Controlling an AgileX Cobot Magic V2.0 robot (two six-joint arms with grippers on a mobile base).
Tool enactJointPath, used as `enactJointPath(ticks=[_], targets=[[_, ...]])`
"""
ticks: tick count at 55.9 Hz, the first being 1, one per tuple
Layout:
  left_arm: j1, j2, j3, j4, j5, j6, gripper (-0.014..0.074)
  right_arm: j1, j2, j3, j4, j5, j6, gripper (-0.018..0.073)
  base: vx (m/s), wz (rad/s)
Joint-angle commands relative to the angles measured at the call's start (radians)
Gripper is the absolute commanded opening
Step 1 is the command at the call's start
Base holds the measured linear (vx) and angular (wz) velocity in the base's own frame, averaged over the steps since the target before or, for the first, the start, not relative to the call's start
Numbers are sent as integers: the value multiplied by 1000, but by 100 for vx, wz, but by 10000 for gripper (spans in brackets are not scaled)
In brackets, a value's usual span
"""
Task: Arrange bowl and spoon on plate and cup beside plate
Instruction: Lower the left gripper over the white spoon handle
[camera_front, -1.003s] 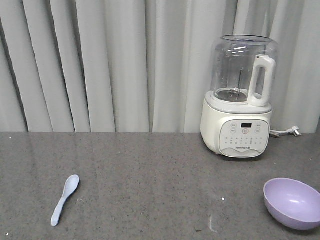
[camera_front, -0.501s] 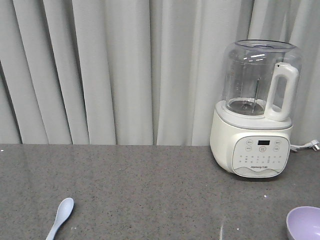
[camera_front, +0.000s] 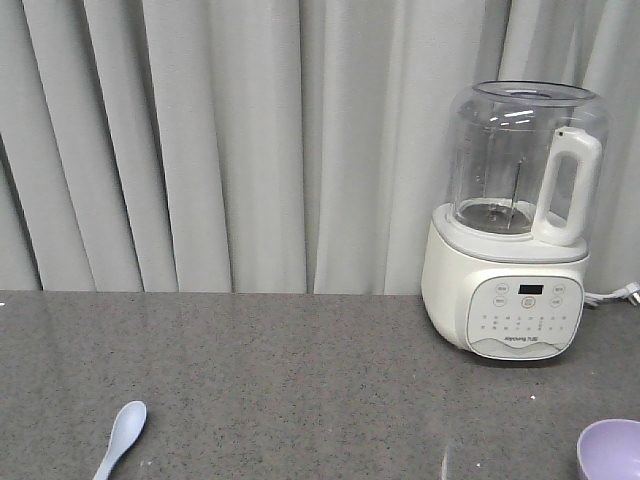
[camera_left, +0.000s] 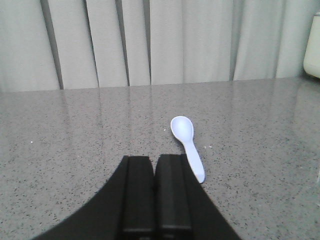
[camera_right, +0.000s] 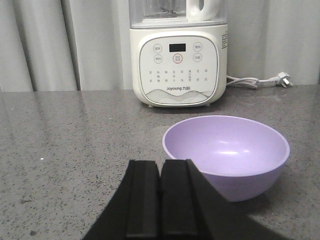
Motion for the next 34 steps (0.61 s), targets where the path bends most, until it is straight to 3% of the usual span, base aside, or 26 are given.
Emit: enactJointPath(ticks=[1,6,10,14,22,26,34], targets=[[1,-7,-32,-9,-111,-4,-3,-6,-4,5,4,-141,-6,-8,0,0],[1,-7,-56,-49,-254,-59,-3,-6,-4,-16,47,-236,14,-8,0,0],[1,-7,-118,-97,-287,-129,-3,-6,-4,-84,45,-266,4,-8,0,0],[1,1,-231,-80,-261,-124,-3,-6,1,-206,40,-257,-48,-8,0,0],[1,140,-537,26,-104,-46,-3,-6,135,-535,39,-180,-197,-8,0,0],[1,311,-674,48,-64,-32,-3,-6,278,-683,42,-126,-254,-8,0,0],[0,609,-836,44,-45,-30,-3,-6,562,-844,44,-81,-260,-8,0,0]])
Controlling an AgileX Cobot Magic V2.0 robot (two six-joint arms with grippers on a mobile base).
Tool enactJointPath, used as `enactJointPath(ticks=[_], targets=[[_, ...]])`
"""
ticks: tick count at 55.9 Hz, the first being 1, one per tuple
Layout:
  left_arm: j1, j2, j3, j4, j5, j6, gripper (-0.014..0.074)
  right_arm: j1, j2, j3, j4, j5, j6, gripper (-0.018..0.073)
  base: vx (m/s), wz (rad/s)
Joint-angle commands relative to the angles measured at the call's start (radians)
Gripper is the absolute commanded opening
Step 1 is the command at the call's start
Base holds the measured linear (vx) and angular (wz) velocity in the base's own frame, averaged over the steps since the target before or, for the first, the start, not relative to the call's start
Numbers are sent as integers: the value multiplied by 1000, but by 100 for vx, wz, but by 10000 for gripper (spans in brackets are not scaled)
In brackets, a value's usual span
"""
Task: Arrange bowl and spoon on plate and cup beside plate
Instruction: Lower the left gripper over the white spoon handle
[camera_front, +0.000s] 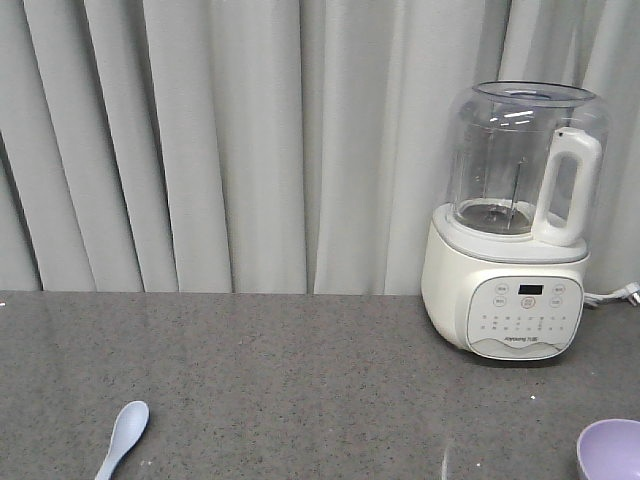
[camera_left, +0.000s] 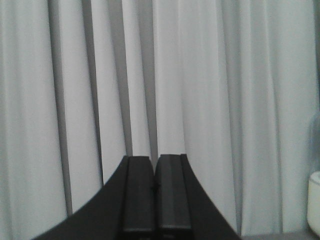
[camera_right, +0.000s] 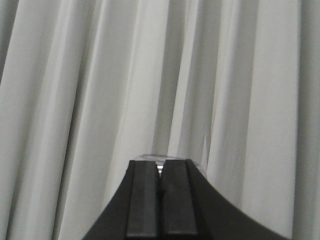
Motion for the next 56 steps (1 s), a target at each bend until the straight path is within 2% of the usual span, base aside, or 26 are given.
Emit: enactJointPath(ticks=[1,12,22,28,38,43,46,51,54,55,56], targets=[[0,161,-85,1,-35,2,-3,-6,164,-80,-1,-3,-19,-8,0,0],[0,341,-101,1,-82,2,-1,-6,347,-88,8,77,4,-7,0,0],[0,366,-101,1,-96,2,59,-6,369,-88,6,78,4,41,0,0],[0,366,-101,1,-96,2,159,-6,369,-88,8,72,4,148,0,0],[0,379,-101,1,-95,2,434,-6,369,-88,8,88,15,470,0,0],[0,398,-97,-20,-98,-12,531,-6,369,-88,8,87,15,605,0,0],[0,420,-97,-60,-97,-27,562,-6,369,-88,8,86,15,650,0,0],[-14,466,-100,-52,-84,-18,573,-6,369,-88,8,88,15,680,0,0],[-41,507,-123,-52,-36,4,569,-6,369,-88,8,88,15,676,0,0],[-95,623,-247,-52,167,64,557,-6,369,-88,8,88,14,658,0,0],[-100,639,-263,-52,192,64,556,-6,369,-88,8,88,14,654,0,0]])
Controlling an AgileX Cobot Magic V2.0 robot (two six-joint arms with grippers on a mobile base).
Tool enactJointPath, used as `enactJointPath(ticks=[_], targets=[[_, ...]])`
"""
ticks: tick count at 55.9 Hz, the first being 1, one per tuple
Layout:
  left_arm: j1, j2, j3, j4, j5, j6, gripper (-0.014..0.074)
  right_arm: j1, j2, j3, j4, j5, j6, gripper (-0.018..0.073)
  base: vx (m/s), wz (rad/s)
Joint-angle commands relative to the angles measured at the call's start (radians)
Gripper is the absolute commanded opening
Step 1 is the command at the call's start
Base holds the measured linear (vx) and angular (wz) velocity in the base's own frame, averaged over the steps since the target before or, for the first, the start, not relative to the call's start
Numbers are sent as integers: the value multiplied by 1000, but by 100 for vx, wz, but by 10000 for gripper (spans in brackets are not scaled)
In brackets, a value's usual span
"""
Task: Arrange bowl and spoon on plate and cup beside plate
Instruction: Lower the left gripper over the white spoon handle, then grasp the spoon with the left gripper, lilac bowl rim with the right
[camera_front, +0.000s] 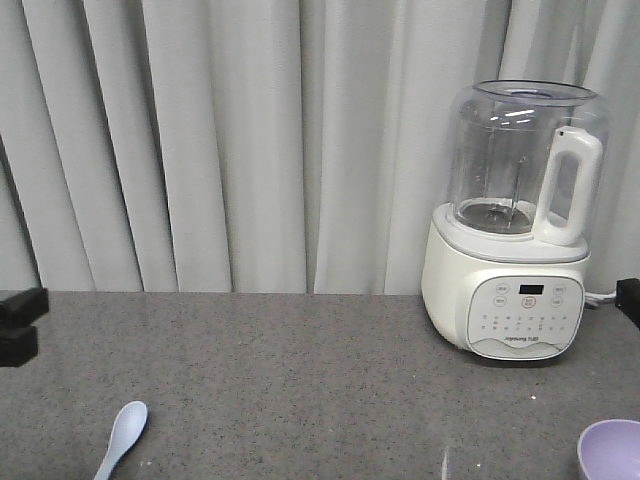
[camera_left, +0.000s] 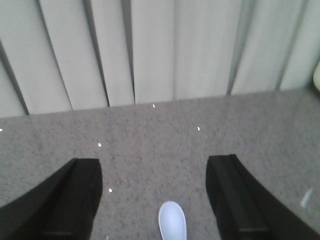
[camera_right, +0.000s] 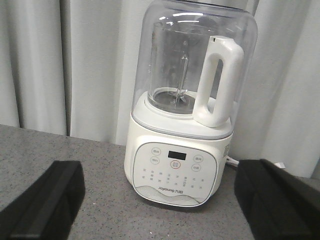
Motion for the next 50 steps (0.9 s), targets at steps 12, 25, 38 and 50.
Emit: enactJointPath(ticks=[12,25,38,50], targets=[[-37,312,-316,-10,423,-8,536,-6,-4,-36,-5,-76,2,601,0,0],[-40,471,-330,-69,462,-9,533,-6,-4,-36,-5,-76,2,575,0,0],[-40,555,-330,-91,485,-7,533,-6,-4,-36,-5,-73,2,575,0,0],[-40,610,-330,-106,511,-8,533,-6,-4,-36,-5,-72,2,575,0,0]])
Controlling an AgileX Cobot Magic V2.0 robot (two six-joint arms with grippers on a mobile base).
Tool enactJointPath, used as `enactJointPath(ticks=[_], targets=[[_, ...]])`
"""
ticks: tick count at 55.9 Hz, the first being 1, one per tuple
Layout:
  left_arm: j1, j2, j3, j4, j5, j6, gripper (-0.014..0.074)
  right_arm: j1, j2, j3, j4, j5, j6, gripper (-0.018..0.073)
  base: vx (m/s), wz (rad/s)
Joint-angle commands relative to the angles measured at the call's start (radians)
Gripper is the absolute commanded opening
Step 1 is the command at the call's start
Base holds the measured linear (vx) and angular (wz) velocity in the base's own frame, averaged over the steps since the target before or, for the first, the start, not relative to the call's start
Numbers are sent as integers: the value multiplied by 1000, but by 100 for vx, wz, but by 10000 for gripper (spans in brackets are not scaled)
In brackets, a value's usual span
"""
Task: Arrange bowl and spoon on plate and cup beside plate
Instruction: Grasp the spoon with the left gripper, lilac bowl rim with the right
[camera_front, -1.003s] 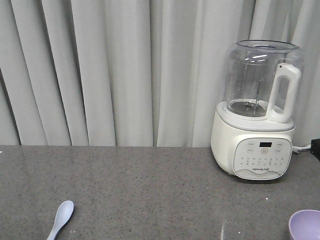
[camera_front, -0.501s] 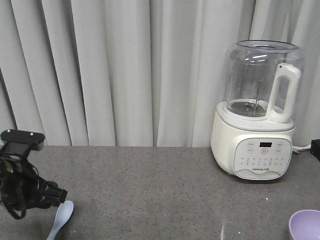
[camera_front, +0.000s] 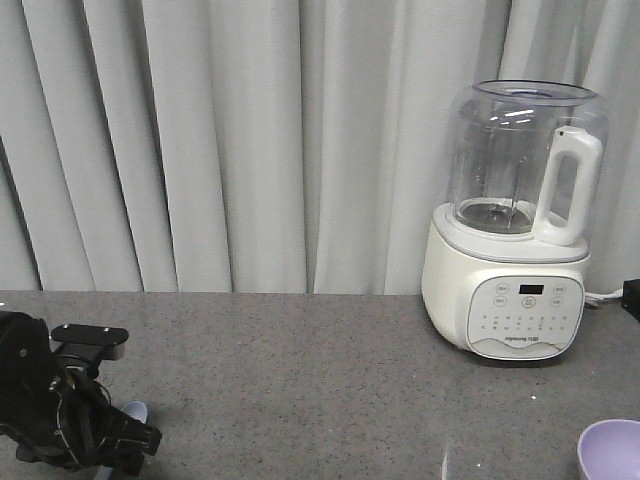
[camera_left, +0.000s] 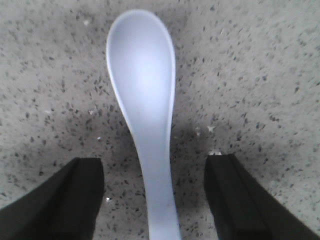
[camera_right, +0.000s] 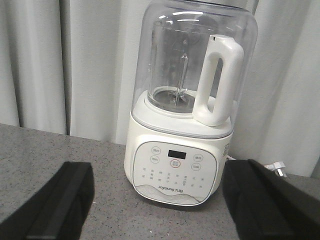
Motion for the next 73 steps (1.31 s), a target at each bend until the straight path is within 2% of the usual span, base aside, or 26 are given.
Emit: enactJointPath(ticks=[1,7,11,16,23,24,34,44,51,58,62,67,73], targets=[[-7,-20,-35,-31,-21,-10,533,-6,-4,-36,-5,-75,1,575,0,0],[-7,5,-35,-40,-15,-10,523,-6,-4,-36,-5,-75,1,575,0,0],[-7,10,-36,-41,-7,-10,478,-6,-4,-36,-6,-76,-5,575,0,0],[-7,12,-36,-40,9,-10,331,-6,-4,-36,-6,-76,-7,575,0,0],[-7,12,-36,-35,31,-7,8,-6,-4,-36,-6,-74,-7,575,0,0],[-7,12,-36,-33,32,-6,-9,-6,-4,-36,-6,-73,-7,575,0,0],[-7,-12,-41,-36,46,2,-7,-6,-4,-36,-6,-73,-7,574,0,0],[-30,-153,-41,-39,-6,40,-7,-6,-4,-36,-2,-39,7,574,0,0],[-38,-286,-41,-61,-16,46,-7,-26,-3,-66,-12,103,128,574,0,0],[-38,-387,-41,-58,-15,53,-7,-128,67,-143,-96,373,317,568,0,0],[-38,-434,-41,-57,-15,53,-7,-204,132,-181,-150,503,354,559,0,0],[-38,-480,-41,-57,-15,53,-6,-278,200,-187,-153,552,358,547,0,0],[-38,-509,-41,-57,-10,54,-6,-322,280,-183,-134,545,357,541,0,0]])
